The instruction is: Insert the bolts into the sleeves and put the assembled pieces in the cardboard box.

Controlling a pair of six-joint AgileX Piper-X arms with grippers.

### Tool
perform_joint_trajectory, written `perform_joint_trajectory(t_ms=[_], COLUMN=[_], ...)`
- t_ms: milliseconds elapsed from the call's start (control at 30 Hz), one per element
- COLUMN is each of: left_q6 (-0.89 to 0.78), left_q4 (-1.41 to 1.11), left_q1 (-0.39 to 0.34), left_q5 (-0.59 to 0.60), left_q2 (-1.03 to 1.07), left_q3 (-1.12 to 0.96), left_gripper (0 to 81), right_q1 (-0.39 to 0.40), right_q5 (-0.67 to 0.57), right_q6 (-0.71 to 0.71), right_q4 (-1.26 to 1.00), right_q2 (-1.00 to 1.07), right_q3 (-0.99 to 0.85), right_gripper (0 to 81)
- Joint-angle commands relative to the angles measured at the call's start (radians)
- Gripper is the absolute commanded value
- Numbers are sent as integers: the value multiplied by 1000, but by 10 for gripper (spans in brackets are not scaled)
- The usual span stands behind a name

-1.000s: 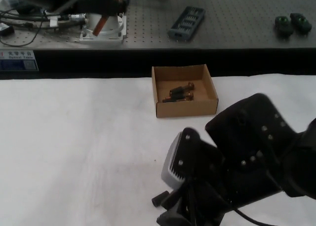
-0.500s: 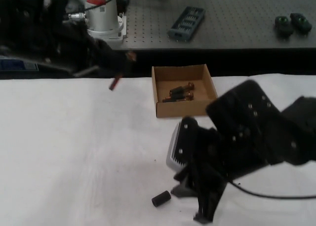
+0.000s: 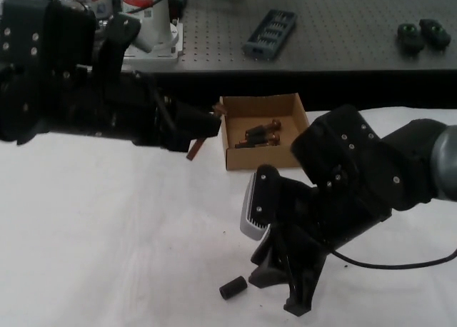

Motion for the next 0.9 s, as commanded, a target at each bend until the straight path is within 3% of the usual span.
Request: perform_joint_trajectory(t_ms=[0, 333, 467, 867], left_q6=[-2, -5, -7, -27], left_q4=[-70, -74, -109, -94], left_q1=[-6, -6, -6, -6], left_q5=[17, 20, 81, 122], left_q2=[-72, -113, -113, -113], left_q3=[79, 169, 203, 211], left_gripper=[6, 6, 6, 6], right_q1=[-6, 1, 1, 1], right_q5=[-12, 44, 69, 66], right_q6=[-11, -6, -4, -13], right_q4=[6, -14, 1, -1], right_q2=[2, 2, 4, 8], right_q3=[-9, -11, -35, -79], right_gripper=[232, 245, 283, 284])
